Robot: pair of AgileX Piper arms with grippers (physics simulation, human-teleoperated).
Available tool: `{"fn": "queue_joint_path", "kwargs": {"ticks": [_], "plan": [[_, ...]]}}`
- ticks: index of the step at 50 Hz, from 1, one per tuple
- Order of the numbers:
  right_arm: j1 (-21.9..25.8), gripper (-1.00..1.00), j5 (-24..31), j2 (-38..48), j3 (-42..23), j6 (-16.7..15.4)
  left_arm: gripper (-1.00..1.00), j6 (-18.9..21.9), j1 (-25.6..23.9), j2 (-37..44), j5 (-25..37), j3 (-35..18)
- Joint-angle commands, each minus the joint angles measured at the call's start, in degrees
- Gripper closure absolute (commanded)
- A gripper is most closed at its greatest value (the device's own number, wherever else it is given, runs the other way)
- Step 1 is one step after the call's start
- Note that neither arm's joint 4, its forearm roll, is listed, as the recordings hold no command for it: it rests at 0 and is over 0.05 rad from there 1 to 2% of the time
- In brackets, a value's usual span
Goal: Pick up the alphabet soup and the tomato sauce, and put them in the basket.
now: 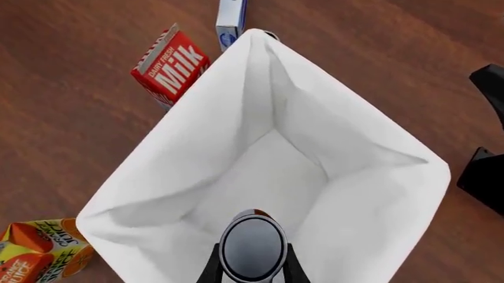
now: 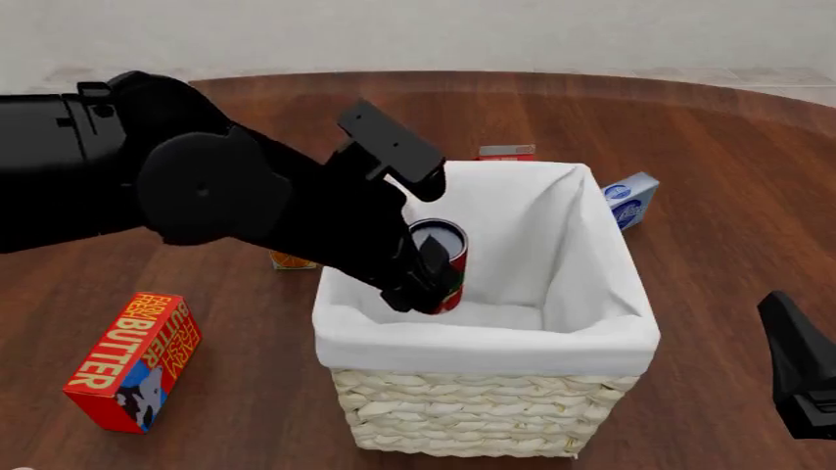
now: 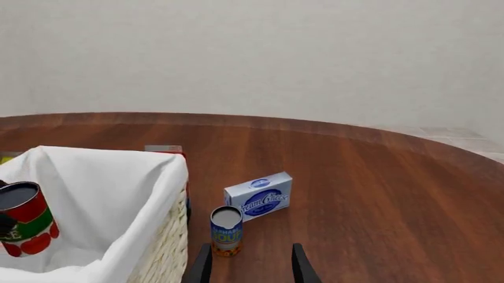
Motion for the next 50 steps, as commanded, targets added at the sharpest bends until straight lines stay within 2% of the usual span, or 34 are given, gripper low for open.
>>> {"fn": "queue_joint_path", "kwargs": {"ticks": [1,13,14,41,50], "plan": [[-0.2,-1.0,0.0,0.0,0.0,0.1,1.0,2.0,0.3,1.4,0.2,-0.6],[-0.3,-1.0,0.2,0.0,-0.3,0.2,1.0,2.4,1.2,2.5,0.5,-1.5],[-0.3,-1.0,0.2,0.0,-0.4,0.2,-1.0,3.2,1.9,2.7,0.5,-1.8],[0.0,-1.0,0.1,0.0,-0.3,0.1,-1.0,3.1,2.1,2.7,0.5,-2.3],[0.0,-1.0,0.0,0.0,-0.2,0.2,-1.0,3.4,2.9,2.3,1.2,-4.2]]}}
